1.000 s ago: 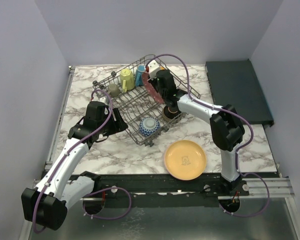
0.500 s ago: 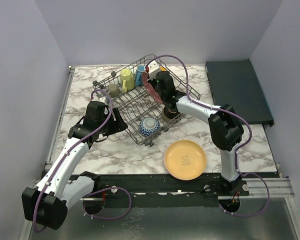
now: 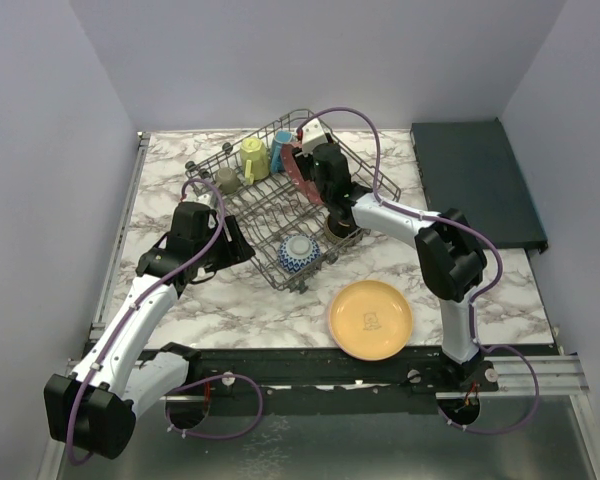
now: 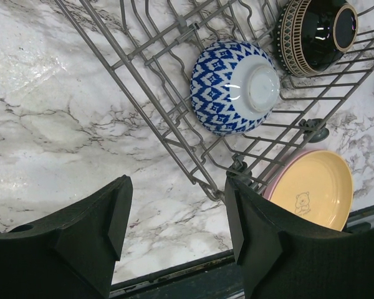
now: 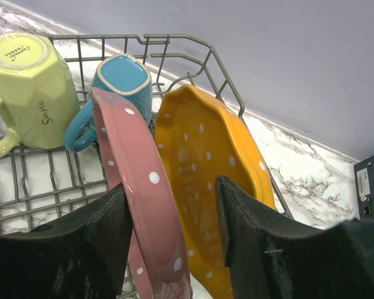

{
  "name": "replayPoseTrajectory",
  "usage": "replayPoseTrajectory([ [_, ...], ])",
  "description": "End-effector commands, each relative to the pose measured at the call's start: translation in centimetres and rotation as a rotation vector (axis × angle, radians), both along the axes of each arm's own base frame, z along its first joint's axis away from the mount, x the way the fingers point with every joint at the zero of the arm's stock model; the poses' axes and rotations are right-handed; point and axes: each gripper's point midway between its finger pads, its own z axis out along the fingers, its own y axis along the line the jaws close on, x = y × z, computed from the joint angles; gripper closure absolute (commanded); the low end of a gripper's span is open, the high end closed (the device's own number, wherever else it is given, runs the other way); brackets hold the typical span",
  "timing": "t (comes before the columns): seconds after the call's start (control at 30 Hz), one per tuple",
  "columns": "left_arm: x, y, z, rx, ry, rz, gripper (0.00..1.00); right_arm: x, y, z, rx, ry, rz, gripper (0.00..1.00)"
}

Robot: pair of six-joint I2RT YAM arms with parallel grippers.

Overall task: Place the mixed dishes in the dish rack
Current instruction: Insert the plate into the dish rack.

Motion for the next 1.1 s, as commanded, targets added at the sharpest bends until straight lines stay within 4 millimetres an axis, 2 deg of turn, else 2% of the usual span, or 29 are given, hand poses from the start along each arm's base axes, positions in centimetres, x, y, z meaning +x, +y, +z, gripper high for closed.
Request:
replayPoseTrajectory([
  [0.0,0.2,0.2,-0.1,0.004,-0.011,-0.004,0.33,0.7,-0.8,1.1,0.052,-0.041,-0.061,0.42],
  [0.33,0.2,0.2,-0.1,0.002,-0.010,-0.002,0.33,0.4,-0.8,1.6,0.070,-0.025,-0.060,0.35],
  [0.57,0.2,0.2,0.0,0.002,-0.012,-0.002,0.33,-0.1,-0.6,2.8,0.101,-0.012,-0.047,0.27],
  [0.83,0.2,0.2,0.0,0.000,-0.012,-0.003,0.33,-0.9,-0.3,4.0,0.112,-0.019,-0.033,0.24],
  [1.07,0.2,0.2,0.0,0.001,-0.011,-0.003,0.33,-2.3,0.2,6.3,0.134,-0.032,-0.010,0.22],
])
